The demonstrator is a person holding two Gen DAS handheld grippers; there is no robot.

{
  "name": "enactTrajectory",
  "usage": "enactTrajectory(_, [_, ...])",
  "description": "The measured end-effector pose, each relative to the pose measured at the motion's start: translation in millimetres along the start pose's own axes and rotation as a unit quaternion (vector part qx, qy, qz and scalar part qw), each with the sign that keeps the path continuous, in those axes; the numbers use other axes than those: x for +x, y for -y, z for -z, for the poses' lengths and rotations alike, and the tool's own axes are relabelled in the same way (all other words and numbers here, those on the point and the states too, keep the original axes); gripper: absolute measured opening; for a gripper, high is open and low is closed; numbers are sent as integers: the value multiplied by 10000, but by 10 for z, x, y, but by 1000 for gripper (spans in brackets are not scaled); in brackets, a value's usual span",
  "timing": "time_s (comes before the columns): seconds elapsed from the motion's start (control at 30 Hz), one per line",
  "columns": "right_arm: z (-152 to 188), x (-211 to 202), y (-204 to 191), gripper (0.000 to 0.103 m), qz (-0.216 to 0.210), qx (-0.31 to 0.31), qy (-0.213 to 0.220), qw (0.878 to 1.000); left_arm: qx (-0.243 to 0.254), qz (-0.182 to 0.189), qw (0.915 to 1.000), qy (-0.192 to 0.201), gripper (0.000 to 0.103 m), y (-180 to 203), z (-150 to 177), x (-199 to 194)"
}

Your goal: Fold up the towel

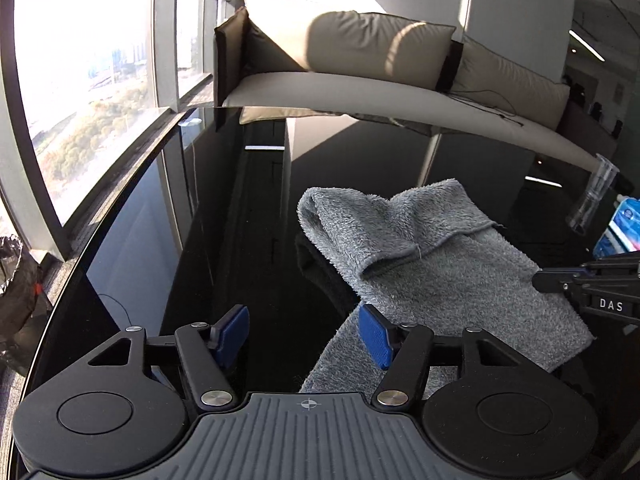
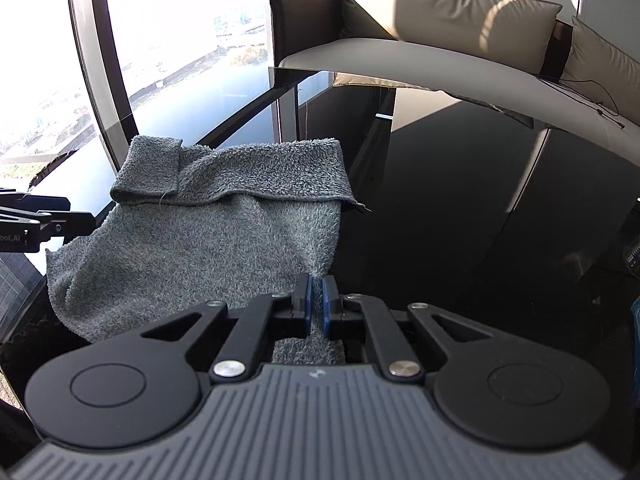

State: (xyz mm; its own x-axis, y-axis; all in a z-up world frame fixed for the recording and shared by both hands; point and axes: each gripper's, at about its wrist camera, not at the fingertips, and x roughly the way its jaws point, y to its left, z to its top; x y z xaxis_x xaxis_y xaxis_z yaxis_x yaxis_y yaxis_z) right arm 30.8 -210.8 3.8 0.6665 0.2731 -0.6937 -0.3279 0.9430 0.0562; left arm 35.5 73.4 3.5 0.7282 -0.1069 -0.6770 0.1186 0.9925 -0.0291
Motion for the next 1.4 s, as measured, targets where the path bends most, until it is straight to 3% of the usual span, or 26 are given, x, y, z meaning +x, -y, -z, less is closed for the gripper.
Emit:
enactTrajectory(0.07, [21,-23,-18,5,8,28,-3,10000,277,6,9996,17,47,77,28,8])
enactTrajectory(0.23, [42,-33,30,5,57,152,1,9999,470,283,9985,38,13,154,60,-16])
enactTrajectory(0.33, [59,-53,27,5,84,206,14,9998,604,353,9975,46,5,207,82,-11])
enactTrajectory(0.47, [83,-68,24,5,154,270,43,9995,618,230,9978,71,3,249,92,13])
enactTrajectory(0.6, [107,-101,18,5,317,370,59,9988,561,-241,9981,106,3,187,84,40])
enactTrajectory(1.0, [277,-321,-145,5,578,834,26,9948,295,-940,9951,-79,3,25,68,-78])
enactTrajectory(1.2, [281,-337,-81,6,403,940,108,9947,-55,-802,9967,93,3,-64,44,-103])
enactTrajectory(1.23, [270,-340,-36,8,376,1039,170,9937,-144,-725,9971,168,4,-92,24,-112])
enactTrajectory(1.33, [235,-387,74,30,322,1192,448,9913,-218,-539,9976,376,7,-131,-44,-112])
enactTrajectory(1.4, [208,-374,105,33,324,1238,580,9901,-246,-454,9977,437,7,-128,-80,-89])
